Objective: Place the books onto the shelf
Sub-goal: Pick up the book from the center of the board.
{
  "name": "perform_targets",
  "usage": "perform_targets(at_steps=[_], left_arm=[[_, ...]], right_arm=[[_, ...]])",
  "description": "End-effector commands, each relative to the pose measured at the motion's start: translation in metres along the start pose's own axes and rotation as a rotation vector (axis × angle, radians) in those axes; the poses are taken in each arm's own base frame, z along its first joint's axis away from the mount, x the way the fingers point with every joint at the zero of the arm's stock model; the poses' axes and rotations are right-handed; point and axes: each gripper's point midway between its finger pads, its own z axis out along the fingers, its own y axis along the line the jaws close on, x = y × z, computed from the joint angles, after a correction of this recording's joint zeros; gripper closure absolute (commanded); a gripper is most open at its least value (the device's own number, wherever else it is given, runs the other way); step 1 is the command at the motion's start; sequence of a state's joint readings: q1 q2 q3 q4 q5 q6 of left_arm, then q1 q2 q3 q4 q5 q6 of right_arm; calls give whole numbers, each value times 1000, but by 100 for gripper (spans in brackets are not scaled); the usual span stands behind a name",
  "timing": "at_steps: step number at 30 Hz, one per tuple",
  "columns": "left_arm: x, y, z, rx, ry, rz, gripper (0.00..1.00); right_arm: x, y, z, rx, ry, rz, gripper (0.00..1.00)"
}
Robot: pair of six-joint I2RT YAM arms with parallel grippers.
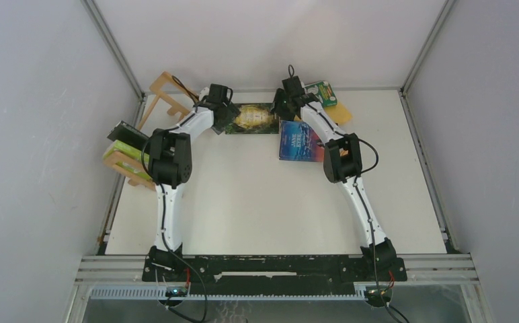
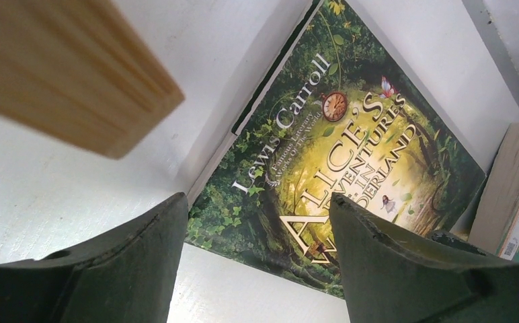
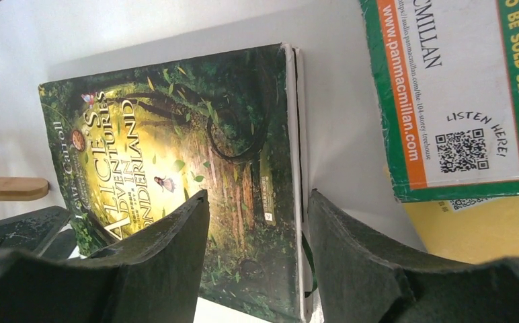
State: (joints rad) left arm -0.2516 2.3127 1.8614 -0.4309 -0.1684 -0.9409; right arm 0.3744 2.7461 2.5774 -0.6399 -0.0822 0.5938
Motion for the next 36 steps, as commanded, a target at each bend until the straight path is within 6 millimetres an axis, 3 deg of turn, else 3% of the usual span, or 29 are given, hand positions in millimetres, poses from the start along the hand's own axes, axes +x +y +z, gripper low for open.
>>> perform_targets(at_steps=[1,14,27,36], left_arm=[[0,-21,0,86,44,3,19],[20,-43,-15,153,91,58,19],[31,-62,-45,193,87,105,19],[32,-58,-63,179,65,116,19]], right_arm=[[-7,13,-1,-54,-14,27,37],[-16,38,-14,-154,-14,28,39],[-27,69,-44,-251,-32,-42,38],[-27,96,-66,-331,-31,-99,37]])
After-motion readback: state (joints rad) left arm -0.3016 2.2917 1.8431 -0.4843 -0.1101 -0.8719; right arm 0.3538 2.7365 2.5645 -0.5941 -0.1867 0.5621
